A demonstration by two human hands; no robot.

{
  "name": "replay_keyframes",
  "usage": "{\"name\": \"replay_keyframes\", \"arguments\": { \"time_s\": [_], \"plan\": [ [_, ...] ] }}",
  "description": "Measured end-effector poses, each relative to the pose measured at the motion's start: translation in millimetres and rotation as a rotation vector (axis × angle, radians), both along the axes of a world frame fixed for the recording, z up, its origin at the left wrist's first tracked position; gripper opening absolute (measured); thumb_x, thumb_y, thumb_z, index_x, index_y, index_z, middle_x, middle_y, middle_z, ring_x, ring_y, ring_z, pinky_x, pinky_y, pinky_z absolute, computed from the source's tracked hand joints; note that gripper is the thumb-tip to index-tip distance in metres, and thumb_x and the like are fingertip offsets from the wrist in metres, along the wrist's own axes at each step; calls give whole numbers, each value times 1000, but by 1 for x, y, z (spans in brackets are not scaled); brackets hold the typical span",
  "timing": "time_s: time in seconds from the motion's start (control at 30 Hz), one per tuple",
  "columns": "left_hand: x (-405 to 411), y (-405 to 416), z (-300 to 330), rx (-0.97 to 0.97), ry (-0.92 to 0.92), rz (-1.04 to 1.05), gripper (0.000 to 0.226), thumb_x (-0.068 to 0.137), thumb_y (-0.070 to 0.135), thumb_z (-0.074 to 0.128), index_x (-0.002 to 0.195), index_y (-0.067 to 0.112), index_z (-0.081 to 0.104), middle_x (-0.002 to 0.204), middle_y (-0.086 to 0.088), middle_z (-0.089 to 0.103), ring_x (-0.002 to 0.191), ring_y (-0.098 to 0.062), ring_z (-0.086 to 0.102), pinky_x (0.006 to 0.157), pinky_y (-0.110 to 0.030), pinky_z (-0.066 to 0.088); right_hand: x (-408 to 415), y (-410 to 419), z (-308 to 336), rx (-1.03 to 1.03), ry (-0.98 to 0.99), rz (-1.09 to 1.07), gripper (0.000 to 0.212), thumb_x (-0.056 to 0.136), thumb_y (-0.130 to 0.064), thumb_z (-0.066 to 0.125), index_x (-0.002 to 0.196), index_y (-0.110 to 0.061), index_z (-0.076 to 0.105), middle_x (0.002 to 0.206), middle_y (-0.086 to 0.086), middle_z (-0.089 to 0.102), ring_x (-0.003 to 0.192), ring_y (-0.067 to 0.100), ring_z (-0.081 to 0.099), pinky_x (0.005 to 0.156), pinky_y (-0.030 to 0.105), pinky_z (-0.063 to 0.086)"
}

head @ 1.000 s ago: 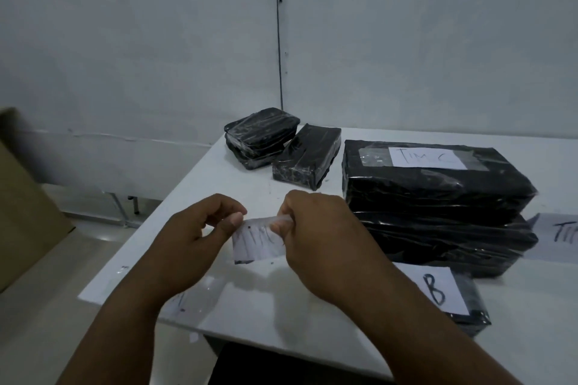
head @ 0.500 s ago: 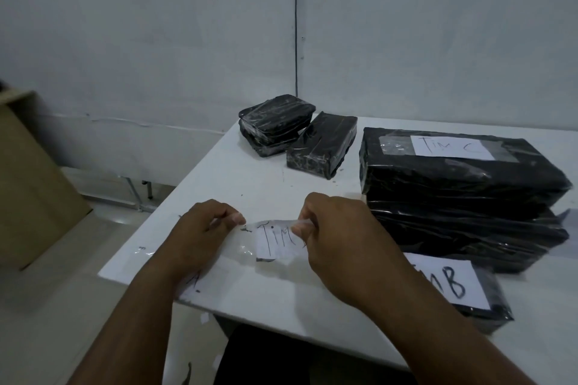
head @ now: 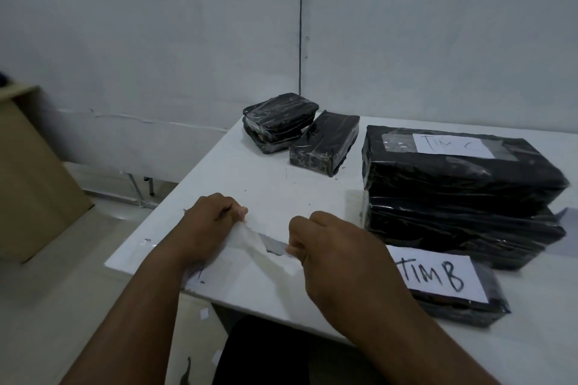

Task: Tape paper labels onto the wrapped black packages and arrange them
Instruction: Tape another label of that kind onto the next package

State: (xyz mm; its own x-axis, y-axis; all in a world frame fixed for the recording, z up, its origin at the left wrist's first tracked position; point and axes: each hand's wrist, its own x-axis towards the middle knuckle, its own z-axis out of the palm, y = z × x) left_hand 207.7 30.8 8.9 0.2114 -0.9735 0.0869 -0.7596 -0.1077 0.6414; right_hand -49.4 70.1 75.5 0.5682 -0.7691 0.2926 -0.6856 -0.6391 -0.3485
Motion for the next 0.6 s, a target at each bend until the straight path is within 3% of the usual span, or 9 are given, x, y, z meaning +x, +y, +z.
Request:
{"name": "replay_keyframes", "arguments": {
  "time_s": [0.1,0.23,0.3,0.4,0.5,0.6],
  "plan": [
    [1,-2,-2,13,-14,1,27,100,24,59,76,24,70,93,7,70,95,-9,63,87,-36,48,0,3,-4,-52,19,-12,22,91,-17,58,80,-29,43,73,-6,47,61,16,47,49,36,43],
    [1,-4,-5,-21,-17,72,30,93,20,58,66,32,65,82,12,64,84,-11,62,79,-36,46,-11,7,9,-98,-70,-56,29,85,-13,56,80,-31,35,73,-7,44,60,16,44,48,39,42],
    [-3,-4,-3,-25,-44,95,32,88,17,51,61,33,56,75,10,57,78,-18,57,69,-33,40,-24,3,21,-120,-192,-81,22,92,-17,56,78,-28,42,72,-10,49,64,13,47,54,39,45],
    [-6,-4,-5,-50,-70,97,43,96,19,65,58,35,51,72,11,54,76,-19,52,66,-33,33,-42,-5,37,-91,-345,-105,18,95,-28,63,78,-26,56,70,-13,57,70,6,54,62,26,46],
    [-7,-2,-6,-62,-97,81,14,98,36,62,88,42,70,91,13,68,91,-13,61,84,-40,47,-52,-11,47,-92,-399,-159,16,94,-34,64,80,-27,61,67,-15,60,72,3,57,65,16,45],
    [-17,-3,4,-40,-166,89,14,99,47,56,105,44,69,109,18,68,106,-12,61,99,-43,42,-54,-18,54,-77,-456,-216,16,93,-36,65,81,-27,63,65,-13,62,74,3,58,64,11,42]
  ]
}}
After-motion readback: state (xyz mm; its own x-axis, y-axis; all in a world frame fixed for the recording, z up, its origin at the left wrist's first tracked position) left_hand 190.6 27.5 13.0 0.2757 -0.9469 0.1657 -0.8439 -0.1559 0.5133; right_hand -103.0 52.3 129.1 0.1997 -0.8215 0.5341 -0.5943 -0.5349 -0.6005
